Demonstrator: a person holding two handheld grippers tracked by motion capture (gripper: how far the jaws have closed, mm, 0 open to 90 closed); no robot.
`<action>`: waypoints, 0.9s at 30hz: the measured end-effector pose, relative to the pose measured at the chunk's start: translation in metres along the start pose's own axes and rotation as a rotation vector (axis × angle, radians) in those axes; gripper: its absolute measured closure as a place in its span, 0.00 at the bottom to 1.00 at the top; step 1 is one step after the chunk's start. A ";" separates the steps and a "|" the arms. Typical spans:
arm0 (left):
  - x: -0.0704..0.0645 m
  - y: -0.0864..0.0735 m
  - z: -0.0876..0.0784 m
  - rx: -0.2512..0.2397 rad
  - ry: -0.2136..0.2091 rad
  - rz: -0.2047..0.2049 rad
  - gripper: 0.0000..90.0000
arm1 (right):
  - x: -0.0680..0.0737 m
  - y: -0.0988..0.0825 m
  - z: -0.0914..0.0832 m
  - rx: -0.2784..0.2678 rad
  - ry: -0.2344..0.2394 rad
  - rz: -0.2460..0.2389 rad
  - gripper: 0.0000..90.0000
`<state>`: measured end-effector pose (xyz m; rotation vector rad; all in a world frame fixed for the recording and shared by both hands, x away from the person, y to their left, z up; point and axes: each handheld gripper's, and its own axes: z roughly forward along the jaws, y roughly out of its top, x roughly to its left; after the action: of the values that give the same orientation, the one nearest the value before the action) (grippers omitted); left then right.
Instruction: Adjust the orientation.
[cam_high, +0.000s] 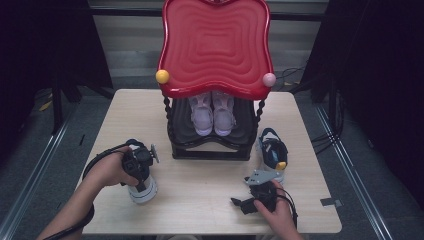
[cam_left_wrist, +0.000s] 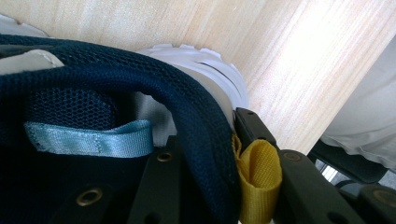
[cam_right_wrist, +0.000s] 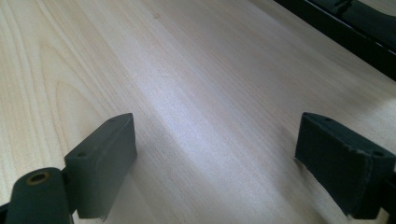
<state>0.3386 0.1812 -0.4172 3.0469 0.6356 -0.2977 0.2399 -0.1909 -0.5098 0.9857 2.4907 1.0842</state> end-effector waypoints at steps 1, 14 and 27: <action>0.000 0.000 0.000 -0.002 0.000 0.002 0.80 | 0.000 0.000 0.000 0.000 0.000 0.000 0.13; -0.005 0.002 -0.010 -0.029 0.001 -0.021 0.80 | 0.000 0.000 0.000 -0.002 0.000 -0.004 0.13; -0.008 0.004 -0.030 -0.009 0.026 -0.008 0.80 | 0.000 0.000 0.000 -0.003 0.001 -0.006 0.13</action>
<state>0.3382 0.1759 -0.3860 3.0450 0.6484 -0.2543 0.2405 -0.1910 -0.5099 0.9761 2.4899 1.0865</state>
